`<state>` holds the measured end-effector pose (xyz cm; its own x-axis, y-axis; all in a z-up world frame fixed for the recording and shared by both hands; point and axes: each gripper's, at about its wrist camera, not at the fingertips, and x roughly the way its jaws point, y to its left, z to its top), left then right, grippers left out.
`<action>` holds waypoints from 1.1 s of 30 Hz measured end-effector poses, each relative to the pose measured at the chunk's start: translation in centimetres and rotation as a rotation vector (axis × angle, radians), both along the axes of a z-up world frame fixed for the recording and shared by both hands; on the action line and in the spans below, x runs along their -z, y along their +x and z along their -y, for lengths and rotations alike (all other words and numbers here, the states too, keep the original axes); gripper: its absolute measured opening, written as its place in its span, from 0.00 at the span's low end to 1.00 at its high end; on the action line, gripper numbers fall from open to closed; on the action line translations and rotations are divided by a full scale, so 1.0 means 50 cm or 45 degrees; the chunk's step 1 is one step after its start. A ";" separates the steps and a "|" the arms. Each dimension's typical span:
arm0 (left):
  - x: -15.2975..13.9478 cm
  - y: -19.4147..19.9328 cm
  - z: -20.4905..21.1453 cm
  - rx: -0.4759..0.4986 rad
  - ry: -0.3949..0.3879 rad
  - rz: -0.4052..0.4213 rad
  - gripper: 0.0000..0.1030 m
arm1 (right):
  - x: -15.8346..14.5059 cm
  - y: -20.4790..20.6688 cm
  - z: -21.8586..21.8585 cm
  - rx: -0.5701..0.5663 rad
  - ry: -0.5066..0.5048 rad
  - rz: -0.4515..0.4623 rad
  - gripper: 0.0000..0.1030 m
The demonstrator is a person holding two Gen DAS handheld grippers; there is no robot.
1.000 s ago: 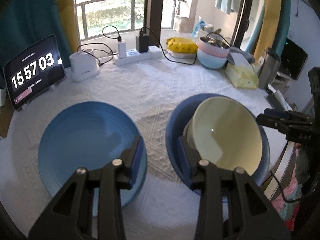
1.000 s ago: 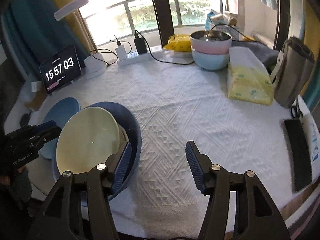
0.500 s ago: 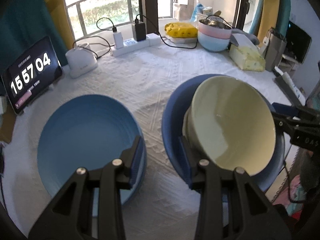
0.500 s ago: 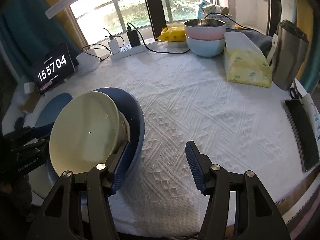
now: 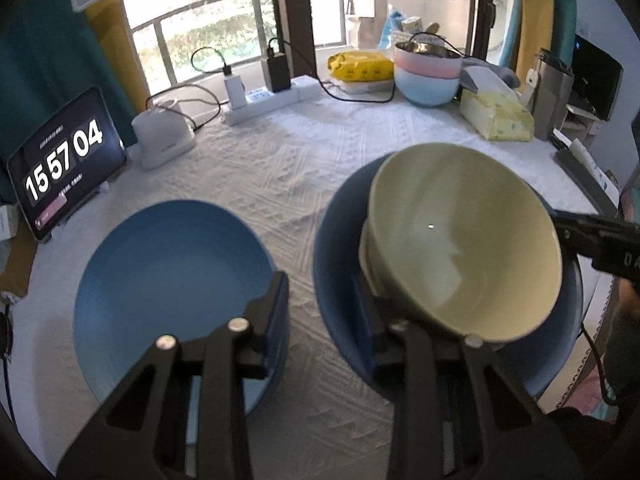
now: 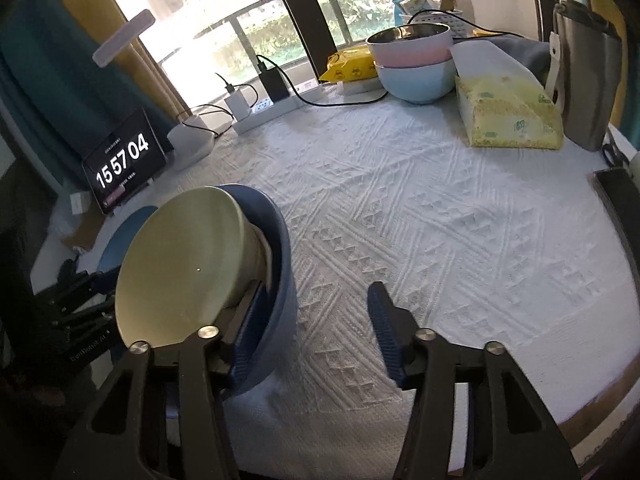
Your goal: Organize plates and bowls
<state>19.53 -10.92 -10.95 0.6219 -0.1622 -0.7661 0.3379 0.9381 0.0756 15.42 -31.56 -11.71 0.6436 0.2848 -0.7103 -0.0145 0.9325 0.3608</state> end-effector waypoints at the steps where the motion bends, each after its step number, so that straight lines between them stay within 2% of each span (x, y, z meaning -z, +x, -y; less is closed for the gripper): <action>1: 0.000 -0.002 0.004 0.006 0.003 0.005 0.22 | -0.002 0.001 -0.005 -0.011 -0.005 0.005 0.42; 5: 0.001 -0.013 0.014 0.024 0.030 0.054 0.17 | -0.011 0.004 -0.025 -0.044 -0.012 0.028 0.21; 7: 0.000 -0.011 0.010 0.016 0.001 0.050 0.16 | -0.012 0.006 -0.031 -0.038 -0.001 0.031 0.14; 17: -0.002 -0.008 -0.009 0.009 -0.139 0.040 0.15 | -0.009 0.010 -0.026 0.053 0.055 0.004 0.12; 33: -0.016 -0.006 -0.006 0.018 -0.204 0.041 0.13 | -0.017 0.014 -0.024 0.086 0.004 0.003 0.10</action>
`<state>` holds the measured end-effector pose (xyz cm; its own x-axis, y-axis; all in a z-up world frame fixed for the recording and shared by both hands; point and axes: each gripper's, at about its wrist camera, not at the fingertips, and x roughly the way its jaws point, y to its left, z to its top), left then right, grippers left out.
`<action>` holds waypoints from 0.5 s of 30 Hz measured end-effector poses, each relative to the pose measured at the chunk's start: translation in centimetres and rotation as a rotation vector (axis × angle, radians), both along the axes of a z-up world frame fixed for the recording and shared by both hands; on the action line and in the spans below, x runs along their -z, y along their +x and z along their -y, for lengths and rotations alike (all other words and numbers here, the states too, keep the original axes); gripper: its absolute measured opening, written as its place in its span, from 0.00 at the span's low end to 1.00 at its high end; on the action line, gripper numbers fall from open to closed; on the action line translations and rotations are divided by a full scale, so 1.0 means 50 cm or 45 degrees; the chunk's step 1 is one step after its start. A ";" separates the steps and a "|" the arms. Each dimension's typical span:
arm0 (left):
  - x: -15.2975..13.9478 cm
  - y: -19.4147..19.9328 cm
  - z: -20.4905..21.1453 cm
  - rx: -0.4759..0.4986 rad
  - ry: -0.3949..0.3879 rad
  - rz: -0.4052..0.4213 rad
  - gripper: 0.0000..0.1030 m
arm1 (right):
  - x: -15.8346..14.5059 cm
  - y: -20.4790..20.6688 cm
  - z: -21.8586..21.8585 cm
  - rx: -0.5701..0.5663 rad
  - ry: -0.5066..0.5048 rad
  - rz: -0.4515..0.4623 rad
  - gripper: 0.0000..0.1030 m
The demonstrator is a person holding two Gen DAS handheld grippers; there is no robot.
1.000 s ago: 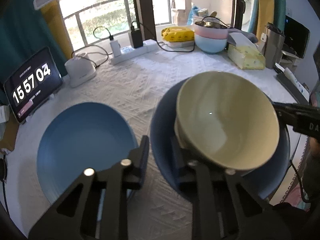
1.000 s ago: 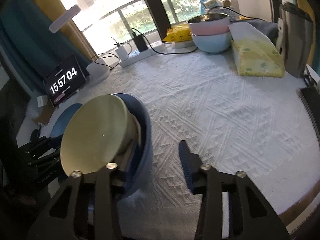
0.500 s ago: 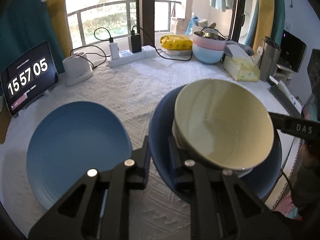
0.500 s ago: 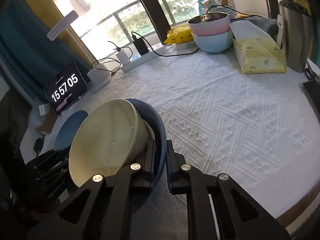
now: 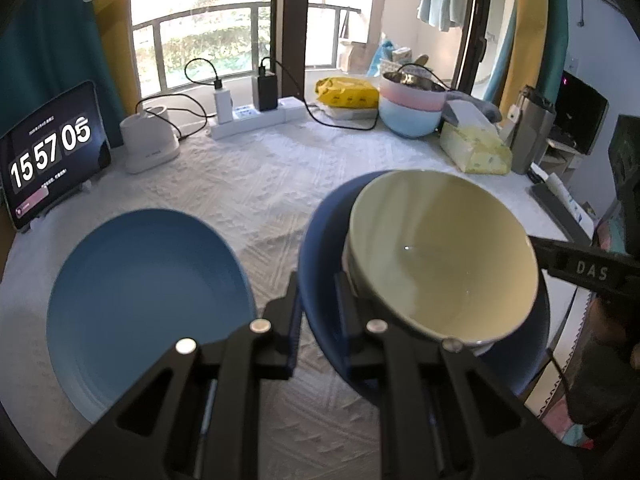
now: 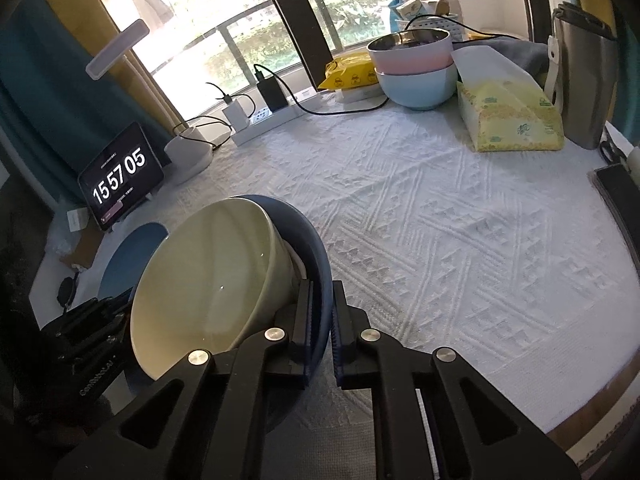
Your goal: Organize plates and bowls
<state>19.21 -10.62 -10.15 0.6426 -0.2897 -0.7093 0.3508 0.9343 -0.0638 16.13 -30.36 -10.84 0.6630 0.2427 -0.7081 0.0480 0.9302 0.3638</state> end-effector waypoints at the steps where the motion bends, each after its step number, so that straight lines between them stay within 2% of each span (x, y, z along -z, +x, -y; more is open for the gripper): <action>1: -0.003 0.000 0.002 0.002 -0.004 0.006 0.13 | -0.002 0.000 0.001 0.004 -0.001 0.003 0.10; 15: -0.041 0.005 -0.007 -0.009 -0.059 0.068 0.13 | -0.048 0.008 0.003 0.019 -0.022 0.082 0.10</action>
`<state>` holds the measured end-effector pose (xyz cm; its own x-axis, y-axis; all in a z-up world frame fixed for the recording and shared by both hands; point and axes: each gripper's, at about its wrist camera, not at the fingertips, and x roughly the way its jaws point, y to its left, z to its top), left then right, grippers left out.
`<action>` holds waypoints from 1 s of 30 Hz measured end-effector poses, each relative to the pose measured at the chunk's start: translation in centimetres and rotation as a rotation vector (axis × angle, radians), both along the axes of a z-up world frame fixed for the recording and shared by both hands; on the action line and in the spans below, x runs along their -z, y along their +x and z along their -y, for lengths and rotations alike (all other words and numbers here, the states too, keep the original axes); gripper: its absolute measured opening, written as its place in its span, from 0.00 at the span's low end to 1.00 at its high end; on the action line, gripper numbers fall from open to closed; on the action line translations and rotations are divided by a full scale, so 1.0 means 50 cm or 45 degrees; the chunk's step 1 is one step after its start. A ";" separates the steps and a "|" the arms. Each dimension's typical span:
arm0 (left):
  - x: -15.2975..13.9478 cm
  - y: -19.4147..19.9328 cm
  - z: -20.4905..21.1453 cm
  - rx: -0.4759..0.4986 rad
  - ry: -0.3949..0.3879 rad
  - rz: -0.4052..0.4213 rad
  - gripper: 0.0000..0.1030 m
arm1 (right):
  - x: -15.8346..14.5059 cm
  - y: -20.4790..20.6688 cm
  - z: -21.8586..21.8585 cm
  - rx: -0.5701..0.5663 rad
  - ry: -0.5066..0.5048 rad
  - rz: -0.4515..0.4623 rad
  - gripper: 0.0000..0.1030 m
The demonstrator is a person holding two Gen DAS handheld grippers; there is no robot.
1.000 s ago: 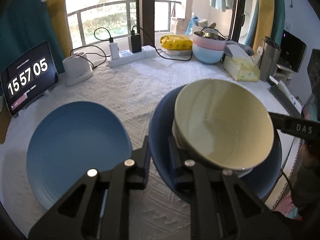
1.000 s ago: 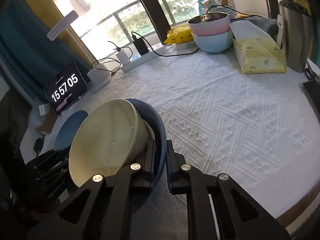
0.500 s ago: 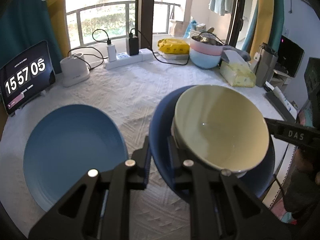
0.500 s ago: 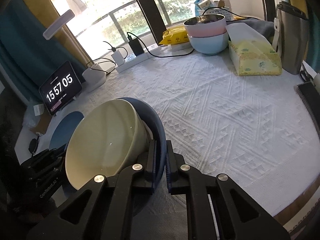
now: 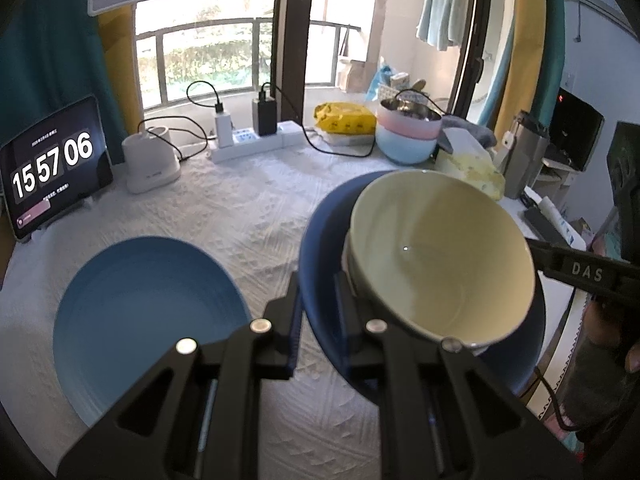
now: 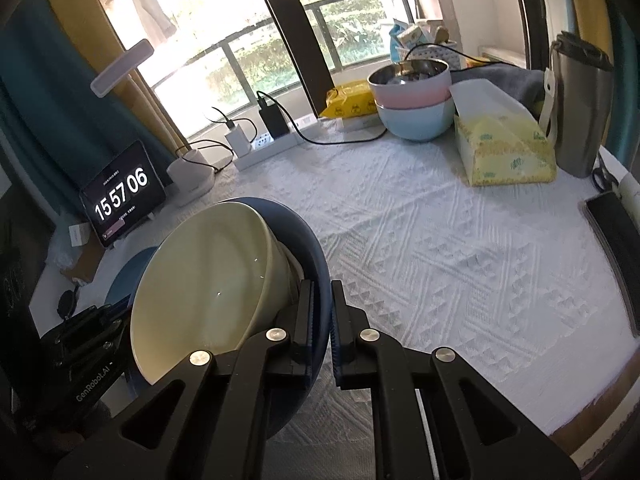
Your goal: Organize plates and bowls
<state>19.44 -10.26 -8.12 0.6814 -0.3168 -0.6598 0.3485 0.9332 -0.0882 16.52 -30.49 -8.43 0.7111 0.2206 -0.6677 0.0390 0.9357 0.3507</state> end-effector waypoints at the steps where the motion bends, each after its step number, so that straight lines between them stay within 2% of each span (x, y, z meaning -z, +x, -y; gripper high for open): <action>1: -0.002 0.000 -0.002 -0.003 -0.003 0.004 0.13 | -0.002 0.000 0.000 -0.002 0.000 0.003 0.10; 30: -0.056 0.010 -0.102 -0.097 -0.083 0.107 0.13 | -0.083 0.044 -0.087 -0.082 -0.063 0.112 0.10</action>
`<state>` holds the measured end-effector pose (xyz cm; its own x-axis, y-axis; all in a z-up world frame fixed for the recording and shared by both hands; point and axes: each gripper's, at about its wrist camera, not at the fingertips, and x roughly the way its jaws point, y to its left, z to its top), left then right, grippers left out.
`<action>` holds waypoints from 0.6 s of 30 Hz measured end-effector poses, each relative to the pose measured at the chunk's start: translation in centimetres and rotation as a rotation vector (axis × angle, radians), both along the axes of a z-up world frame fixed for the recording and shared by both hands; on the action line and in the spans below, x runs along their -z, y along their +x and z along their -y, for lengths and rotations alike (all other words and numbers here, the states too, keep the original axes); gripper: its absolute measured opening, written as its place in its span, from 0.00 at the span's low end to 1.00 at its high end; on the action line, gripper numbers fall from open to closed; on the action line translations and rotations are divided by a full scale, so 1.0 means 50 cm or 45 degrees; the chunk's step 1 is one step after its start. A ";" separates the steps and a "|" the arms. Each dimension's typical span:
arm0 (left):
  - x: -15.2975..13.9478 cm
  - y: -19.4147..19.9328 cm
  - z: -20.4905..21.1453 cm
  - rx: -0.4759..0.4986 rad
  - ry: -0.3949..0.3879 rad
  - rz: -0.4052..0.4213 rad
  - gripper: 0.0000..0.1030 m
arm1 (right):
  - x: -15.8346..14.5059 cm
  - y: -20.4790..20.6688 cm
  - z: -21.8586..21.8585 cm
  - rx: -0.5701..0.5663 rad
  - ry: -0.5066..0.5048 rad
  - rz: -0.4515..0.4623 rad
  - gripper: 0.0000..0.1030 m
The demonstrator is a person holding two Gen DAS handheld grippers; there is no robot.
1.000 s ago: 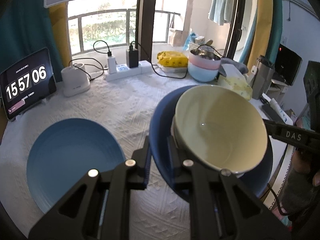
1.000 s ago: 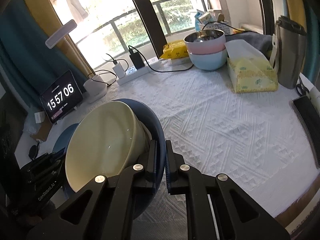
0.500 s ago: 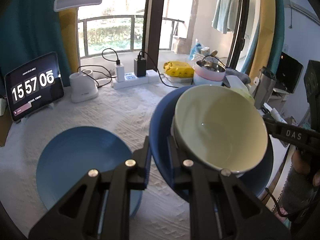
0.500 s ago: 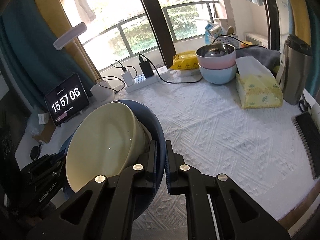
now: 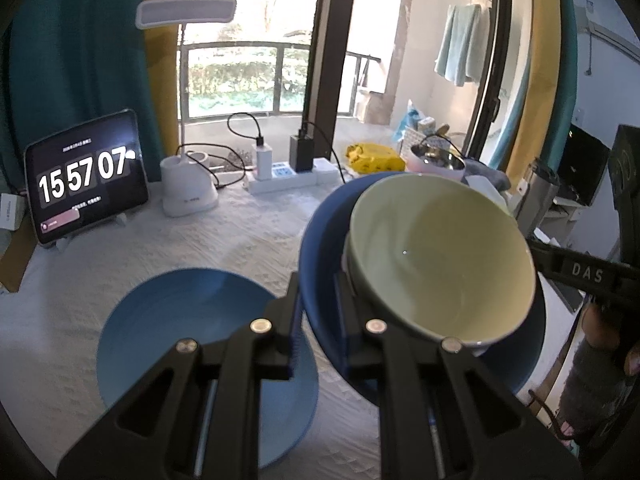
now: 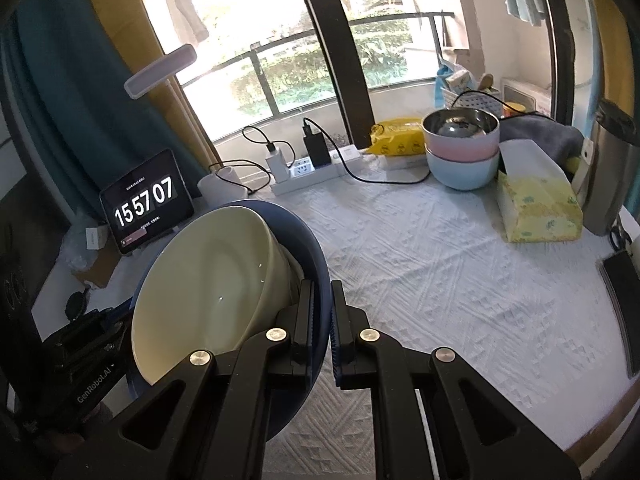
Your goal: Organize plates and bowls
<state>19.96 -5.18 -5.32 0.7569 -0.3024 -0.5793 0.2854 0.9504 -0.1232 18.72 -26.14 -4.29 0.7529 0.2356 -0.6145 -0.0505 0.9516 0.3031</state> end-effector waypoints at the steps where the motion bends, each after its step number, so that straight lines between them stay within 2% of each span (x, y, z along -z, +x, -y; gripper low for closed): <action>1: -0.002 0.000 -0.004 -0.005 -0.004 0.003 0.13 | -0.002 0.001 -0.002 -0.001 -0.002 0.003 0.10; 18: -0.014 0.007 -0.070 -0.075 -0.034 0.035 0.13 | -0.023 0.033 -0.066 -0.051 -0.027 0.022 0.10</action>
